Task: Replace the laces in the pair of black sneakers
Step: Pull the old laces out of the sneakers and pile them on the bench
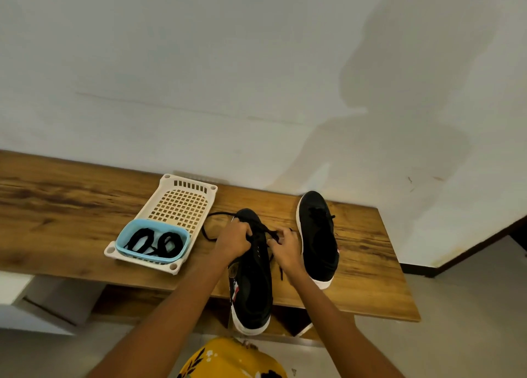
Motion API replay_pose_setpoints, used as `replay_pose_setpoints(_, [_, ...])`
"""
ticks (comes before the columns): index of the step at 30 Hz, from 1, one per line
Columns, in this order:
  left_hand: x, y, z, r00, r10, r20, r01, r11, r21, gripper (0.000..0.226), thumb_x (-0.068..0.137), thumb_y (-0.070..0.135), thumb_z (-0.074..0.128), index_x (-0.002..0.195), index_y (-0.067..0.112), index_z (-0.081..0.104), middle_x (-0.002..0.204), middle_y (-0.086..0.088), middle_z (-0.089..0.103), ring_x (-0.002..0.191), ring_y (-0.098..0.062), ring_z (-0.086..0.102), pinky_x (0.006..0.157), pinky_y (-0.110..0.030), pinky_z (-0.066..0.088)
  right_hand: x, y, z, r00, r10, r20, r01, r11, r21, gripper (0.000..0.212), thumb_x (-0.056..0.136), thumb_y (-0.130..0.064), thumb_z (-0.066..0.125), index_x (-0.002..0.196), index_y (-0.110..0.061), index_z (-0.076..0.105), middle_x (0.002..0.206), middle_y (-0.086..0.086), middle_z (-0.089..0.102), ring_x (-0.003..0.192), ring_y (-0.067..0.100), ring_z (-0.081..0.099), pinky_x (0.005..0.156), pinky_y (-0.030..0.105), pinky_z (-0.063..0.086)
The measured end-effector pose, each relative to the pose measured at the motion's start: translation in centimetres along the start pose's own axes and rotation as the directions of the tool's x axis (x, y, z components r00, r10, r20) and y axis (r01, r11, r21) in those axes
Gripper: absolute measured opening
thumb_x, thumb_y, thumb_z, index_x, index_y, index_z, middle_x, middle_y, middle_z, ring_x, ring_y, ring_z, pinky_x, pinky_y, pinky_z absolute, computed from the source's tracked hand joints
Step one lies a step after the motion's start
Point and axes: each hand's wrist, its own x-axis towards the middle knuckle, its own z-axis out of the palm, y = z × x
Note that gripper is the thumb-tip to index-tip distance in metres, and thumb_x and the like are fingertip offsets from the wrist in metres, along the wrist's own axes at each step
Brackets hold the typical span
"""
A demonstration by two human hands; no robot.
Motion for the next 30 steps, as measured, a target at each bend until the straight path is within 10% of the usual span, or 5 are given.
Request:
replay_pose_setpoints(13, [1.7, 0.6, -2.4, 1.0, -0.028, 0.012, 0.025, 0.982, 0.188, 0.016, 0.081, 0.025, 0.056, 0.078, 0.018, 0.071, 0.084, 0.003, 0.07, 0.084, -0.019, 0.064, 0.081, -0.034, 0.046, -0.2, -1.7, 1.5, 0.971, -0.161, 0.179, 0.197, 0.958, -0.207, 0.017, 0.09, -0.012, 0.057, 0.104, -0.008, 0.067, 0.1, 0.005, 0.068, 0.09, 0.018, 0.062, 0.07, 0.022, 0.042])
replay_pose_setpoints(17, [2.8, 1.2, -3.0, 0.975, -0.115, 0.191, 0.137, 0.985, -0.107, 0.015, 0.079, 0.019, 0.062, 0.082, 0.008, 0.072, 0.085, -0.003, 0.07, 0.083, -0.02, 0.063, 0.072, -0.031, 0.046, -0.2, -1.4, 2.2, 0.972, -0.148, 0.183, 0.177, 0.972, -0.153, 0.021, 0.09, -0.025, 0.062, 0.1, -0.009, 0.07, 0.088, 0.012, 0.069, 0.081, 0.024, 0.062, 0.064, 0.029, 0.041])
replay_pose_setpoints(23, [2.5, 2.5, -2.3, 0.96, -0.182, 0.212, 0.279, 0.665, -0.693, 0.022, 0.085, 0.002, 0.064, 0.106, 0.002, 0.06, 0.084, -0.003, 0.06, 0.073, -0.011, 0.056, 0.056, -0.018, 0.041, -0.9, -1.3, 3.3, 0.999, -0.002, 0.042, -0.001, 0.999, 0.053, 0.021, 0.089, -0.033, 0.063, 0.078, -0.017, 0.069, 0.068, -0.001, 0.061, 0.064, 0.011, 0.053, 0.057, 0.027, 0.035])
replay_pose_setpoints(27, [1.6, 1.3, -1.8, 0.991, -0.064, 0.12, 0.099, 0.945, -0.311, 0.023, 0.098, 0.026, 0.045, 0.096, 0.01, 0.062, 0.082, 0.003, 0.057, 0.076, -0.011, 0.054, 0.057, -0.021, 0.036, -0.8, -1.9, 3.2, 0.997, 0.018, 0.074, -0.028, 0.99, 0.137, 0.026, 0.09, -0.025, 0.061, 0.068, -0.012, 0.064, 0.061, 0.0, 0.054, 0.059, 0.011, 0.048, 0.057, 0.03, 0.035])
replay_pose_setpoints(30, [1.4, -0.2, -1.5, 0.985, -0.031, 0.17, 0.073, 0.966, -0.247, 0.054, 0.101, 0.043, 0.02, 0.094, 0.012, 0.063, 0.088, 0.001, 0.061, 0.085, -0.017, 0.056, 0.076, -0.031, 0.042, 0.3, -3.4, 1.5, 0.994, 0.024, 0.105, -0.051, 0.963, 0.263, 0.023, 0.091, -0.026, 0.062, 0.073, -0.013, 0.068, 0.067, -0.001, 0.063, 0.067, 0.012, 0.059, 0.065, 0.03, 0.046])
